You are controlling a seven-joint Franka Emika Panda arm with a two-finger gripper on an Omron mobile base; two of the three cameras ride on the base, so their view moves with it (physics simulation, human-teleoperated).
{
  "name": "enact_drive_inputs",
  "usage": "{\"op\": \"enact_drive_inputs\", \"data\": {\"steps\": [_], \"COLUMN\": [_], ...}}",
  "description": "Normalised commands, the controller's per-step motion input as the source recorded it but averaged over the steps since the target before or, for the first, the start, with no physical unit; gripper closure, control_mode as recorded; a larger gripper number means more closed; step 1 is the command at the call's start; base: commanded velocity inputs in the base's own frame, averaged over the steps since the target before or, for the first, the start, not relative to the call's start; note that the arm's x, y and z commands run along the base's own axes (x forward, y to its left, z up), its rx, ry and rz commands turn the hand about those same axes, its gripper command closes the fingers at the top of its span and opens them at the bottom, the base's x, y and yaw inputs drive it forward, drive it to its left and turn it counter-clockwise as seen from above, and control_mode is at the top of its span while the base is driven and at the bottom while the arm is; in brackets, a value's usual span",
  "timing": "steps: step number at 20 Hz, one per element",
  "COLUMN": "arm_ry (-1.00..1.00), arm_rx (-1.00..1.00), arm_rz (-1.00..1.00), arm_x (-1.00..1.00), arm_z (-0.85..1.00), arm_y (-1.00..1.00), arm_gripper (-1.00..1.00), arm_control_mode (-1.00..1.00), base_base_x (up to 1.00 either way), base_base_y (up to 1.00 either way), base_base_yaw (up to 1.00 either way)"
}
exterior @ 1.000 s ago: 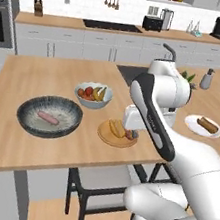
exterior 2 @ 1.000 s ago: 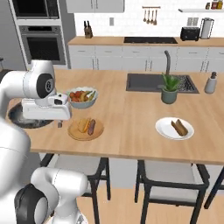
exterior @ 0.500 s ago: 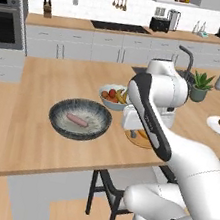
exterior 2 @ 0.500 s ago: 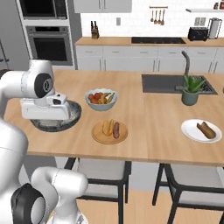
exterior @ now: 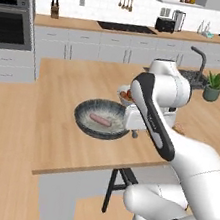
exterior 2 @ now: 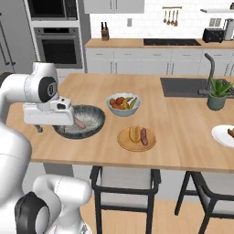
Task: Place one bun and one sausage from the bowl on each plate.
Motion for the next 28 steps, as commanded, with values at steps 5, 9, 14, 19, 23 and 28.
{"op": "enact_drive_inputs", "data": {"steps": [5,9,14,19,23,28], "arm_ry": [0.00,0.00,0.02,0.00,0.04,0.01], "arm_rx": [0.00,0.00,0.00,0.00,0.00,0.00], "arm_rz": [0.00,0.00,0.00,0.00,0.00,0.00], "arm_x": [0.00,0.00,0.51,1.00,1.00,0.93], "arm_z": [0.00,0.00,-0.03,-0.30,-0.45,-0.33], "arm_y": [0.00,0.00,0.03,0.01,0.00,0.00], "arm_gripper": [-1.00,-1.00,-1.00,-1.00,-1.00,-1.00], "arm_control_mode": [1.00,1.00,-1.00,-1.00,-1.00,-1.00], "base_base_x": [0.44,0.36,0.00,0.00,0.00,0.00], "base_base_y": [0.41,0.07,0.00,0.00,0.00,0.00], "base_base_yaw": [0.00,0.00,0.00,0.00,0.00,0.00]}}
